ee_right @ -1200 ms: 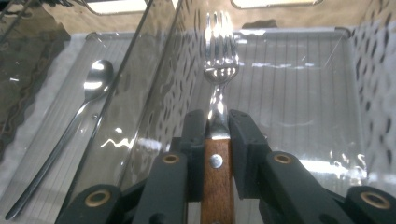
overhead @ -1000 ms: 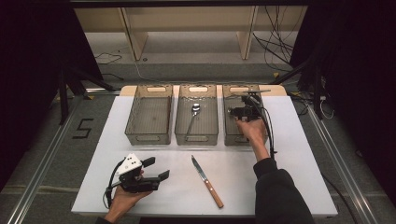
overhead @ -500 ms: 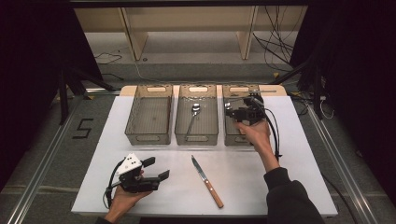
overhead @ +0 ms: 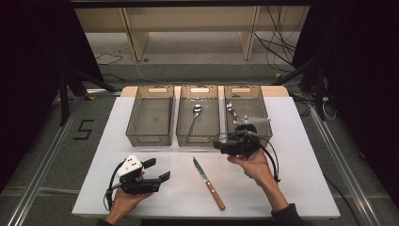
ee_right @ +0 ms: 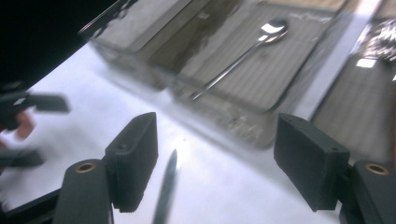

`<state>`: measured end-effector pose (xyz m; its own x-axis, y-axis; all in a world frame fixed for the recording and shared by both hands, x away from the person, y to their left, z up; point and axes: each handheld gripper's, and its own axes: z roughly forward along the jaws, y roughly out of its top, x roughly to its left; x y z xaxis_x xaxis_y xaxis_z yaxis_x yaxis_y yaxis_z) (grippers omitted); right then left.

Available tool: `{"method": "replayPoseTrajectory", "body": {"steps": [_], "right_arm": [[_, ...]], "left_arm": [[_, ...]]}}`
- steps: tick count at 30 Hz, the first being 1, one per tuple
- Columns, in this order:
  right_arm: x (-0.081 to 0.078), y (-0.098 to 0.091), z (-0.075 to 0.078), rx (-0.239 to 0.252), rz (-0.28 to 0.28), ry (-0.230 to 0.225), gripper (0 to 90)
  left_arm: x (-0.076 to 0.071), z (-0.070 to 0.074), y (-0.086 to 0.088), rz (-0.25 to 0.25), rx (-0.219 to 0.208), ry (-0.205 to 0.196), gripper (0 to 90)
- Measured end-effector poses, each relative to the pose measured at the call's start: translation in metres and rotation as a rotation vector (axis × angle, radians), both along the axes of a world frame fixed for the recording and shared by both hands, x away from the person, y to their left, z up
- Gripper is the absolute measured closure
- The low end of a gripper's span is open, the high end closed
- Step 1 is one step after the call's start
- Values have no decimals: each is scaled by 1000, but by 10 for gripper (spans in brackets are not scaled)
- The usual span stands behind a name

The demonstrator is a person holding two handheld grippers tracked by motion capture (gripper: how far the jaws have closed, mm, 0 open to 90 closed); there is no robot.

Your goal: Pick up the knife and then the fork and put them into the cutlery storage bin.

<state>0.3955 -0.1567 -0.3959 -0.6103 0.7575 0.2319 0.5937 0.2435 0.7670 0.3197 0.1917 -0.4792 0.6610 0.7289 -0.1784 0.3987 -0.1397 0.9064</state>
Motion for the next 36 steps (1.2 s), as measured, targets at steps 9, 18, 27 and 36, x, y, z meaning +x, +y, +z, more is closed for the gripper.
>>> {"method": "replayPoseTrajectory", "body": {"steps": [9, 18, 27, 36], "right_arm": [[-32, 6, -30, -29, 50, 47, 297], [-53, 20, -35, -117, 104, 50, 308], [-70, 39, -49, -204, 139, 42, 394], [-76, 46, -67, -292, 171, 53, 499]], "left_arm": [[-1, 1, 0, -5, 6, -7, 198], [-2, 1, -1, -14, 7, -10, 197], [-2, 1, -1, -17, 6, -12, 194], [-2, 1, -1, -17, 11, -13, 194]]}}
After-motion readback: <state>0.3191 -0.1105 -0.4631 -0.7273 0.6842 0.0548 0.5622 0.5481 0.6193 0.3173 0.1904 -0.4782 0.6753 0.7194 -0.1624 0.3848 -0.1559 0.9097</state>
